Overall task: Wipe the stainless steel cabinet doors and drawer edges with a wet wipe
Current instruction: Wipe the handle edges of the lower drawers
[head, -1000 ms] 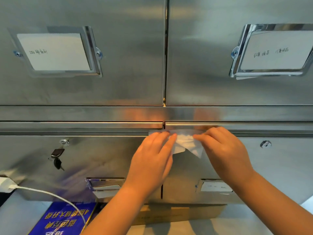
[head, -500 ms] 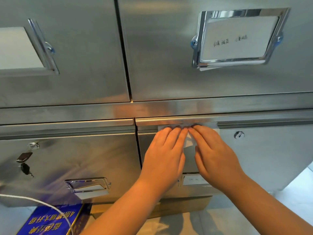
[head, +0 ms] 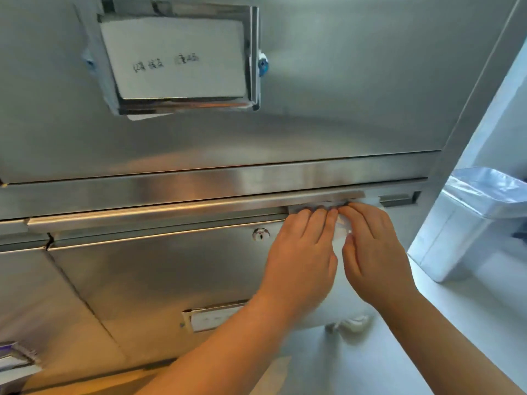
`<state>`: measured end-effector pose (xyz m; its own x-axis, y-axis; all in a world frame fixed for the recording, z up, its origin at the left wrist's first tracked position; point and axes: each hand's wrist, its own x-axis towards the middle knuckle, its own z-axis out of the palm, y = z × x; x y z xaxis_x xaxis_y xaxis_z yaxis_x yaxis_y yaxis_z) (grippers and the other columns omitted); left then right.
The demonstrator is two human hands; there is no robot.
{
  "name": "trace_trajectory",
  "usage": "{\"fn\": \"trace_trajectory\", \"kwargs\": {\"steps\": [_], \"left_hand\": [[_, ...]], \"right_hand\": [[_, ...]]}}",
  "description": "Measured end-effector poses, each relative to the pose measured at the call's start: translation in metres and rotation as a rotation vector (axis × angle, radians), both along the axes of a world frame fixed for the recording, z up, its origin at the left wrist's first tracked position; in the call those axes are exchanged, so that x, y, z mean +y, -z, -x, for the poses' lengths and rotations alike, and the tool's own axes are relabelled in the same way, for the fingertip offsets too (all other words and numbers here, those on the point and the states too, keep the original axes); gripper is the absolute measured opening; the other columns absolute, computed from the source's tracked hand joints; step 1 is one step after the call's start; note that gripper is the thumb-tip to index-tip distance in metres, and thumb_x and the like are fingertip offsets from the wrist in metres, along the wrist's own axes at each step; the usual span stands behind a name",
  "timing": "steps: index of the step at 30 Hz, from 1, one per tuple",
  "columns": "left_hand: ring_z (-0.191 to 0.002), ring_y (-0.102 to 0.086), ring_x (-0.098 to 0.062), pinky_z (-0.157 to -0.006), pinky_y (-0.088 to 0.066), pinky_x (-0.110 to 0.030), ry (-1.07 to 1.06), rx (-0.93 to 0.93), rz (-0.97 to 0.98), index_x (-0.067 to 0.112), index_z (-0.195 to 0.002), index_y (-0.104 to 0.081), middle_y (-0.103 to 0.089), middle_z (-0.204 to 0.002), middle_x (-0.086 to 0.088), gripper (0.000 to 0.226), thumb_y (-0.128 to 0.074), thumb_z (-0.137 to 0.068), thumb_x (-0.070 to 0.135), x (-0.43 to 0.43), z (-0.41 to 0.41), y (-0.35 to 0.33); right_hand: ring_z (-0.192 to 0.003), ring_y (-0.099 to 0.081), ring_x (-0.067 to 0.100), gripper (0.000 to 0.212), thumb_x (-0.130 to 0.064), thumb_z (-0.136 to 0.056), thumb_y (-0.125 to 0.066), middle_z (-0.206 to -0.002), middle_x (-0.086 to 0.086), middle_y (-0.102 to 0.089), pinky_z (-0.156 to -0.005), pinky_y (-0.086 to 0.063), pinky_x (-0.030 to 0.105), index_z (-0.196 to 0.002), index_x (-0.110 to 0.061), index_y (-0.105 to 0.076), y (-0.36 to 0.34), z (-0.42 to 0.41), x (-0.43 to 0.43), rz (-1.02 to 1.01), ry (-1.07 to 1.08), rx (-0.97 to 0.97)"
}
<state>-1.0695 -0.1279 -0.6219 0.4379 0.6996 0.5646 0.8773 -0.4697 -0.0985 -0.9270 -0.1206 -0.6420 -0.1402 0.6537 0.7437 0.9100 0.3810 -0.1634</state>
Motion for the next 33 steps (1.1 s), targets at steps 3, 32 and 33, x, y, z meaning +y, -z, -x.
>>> {"fn": "trace_trajectory", "kwargs": {"steps": [3,32,33], "left_hand": [[-0.114,-0.052,-0.027,-0.102,-0.039,-0.038,0.032,0.005,0.036,0.004,-0.134,-0.049,-0.057,-0.126,-0.009,0.055,-0.031,-0.086,0.023,0.009,-0.043,0.002],[-0.117,-0.042,-0.025,-0.108,-0.026,-0.036,-0.18,-0.065,-0.034,0.002,-0.124,-0.057,-0.058,-0.122,-0.013,0.047,-0.039,-0.087,0.024,-0.059,0.214,-0.001],[-0.117,-0.042,-0.024,-0.109,-0.024,-0.035,-0.195,-0.089,-0.028,0.003,-0.125,-0.057,-0.058,-0.123,-0.013,0.046,-0.041,-0.087,0.024,-0.063,0.226,-0.001]], "right_hand": [[-0.111,-0.046,0.022,0.044,-0.015,-0.087,-0.032,-0.123,0.011,-0.053,-0.096,-0.029,0.014,-0.123,-0.003,-0.054,0.001,-0.039,0.005,0.008,0.061,0.048],[-0.118,-0.042,0.016,0.046,-0.015,-0.085,-0.038,-0.124,0.007,-0.058,-0.102,-0.033,0.022,-0.126,-0.006,-0.057,-0.011,0.218,-0.046,0.099,-0.269,0.022],[-0.118,-0.042,0.016,0.046,-0.015,-0.086,-0.038,-0.124,0.007,-0.058,-0.102,-0.032,0.021,-0.127,-0.007,-0.057,-0.012,0.231,-0.048,0.109,-0.289,0.028]]}}
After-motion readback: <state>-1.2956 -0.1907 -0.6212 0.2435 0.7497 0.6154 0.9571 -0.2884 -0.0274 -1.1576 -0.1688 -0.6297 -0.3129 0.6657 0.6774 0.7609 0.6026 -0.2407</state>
